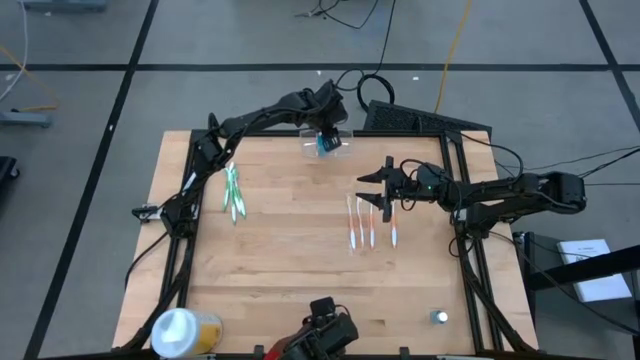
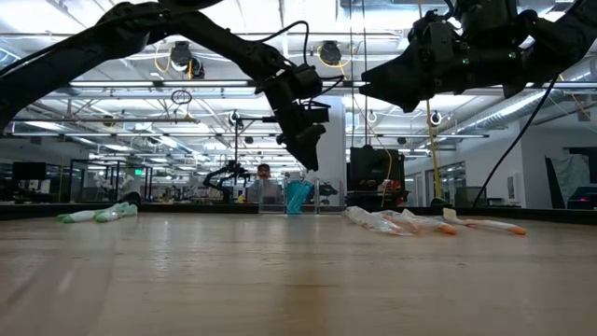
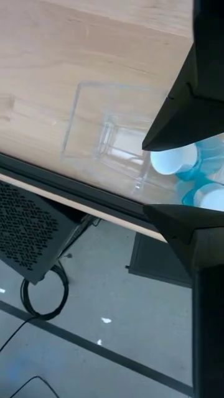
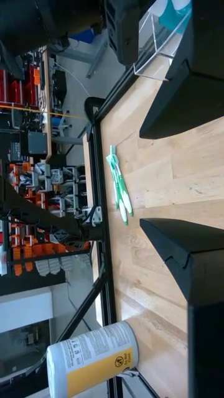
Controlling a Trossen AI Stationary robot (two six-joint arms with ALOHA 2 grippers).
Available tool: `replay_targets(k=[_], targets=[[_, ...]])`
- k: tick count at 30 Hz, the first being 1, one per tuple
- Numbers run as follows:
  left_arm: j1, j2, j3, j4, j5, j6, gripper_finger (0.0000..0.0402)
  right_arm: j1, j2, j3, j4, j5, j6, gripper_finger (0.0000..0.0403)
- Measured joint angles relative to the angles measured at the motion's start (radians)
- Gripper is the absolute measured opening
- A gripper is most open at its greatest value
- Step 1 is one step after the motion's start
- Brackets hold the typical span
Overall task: Pick & Place toothbrushing station
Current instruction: Put the blue mouthwash into the transparent organizer
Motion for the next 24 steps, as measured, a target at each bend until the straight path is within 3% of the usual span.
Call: replay_targets(k=[24], targets=[[-0.015, 0.011, -0.002, -0.053, 0.003, 0.009, 0.0157, 0.0, -0.001, 0.0, 0.008, -0.003, 0.0, 0.021]])
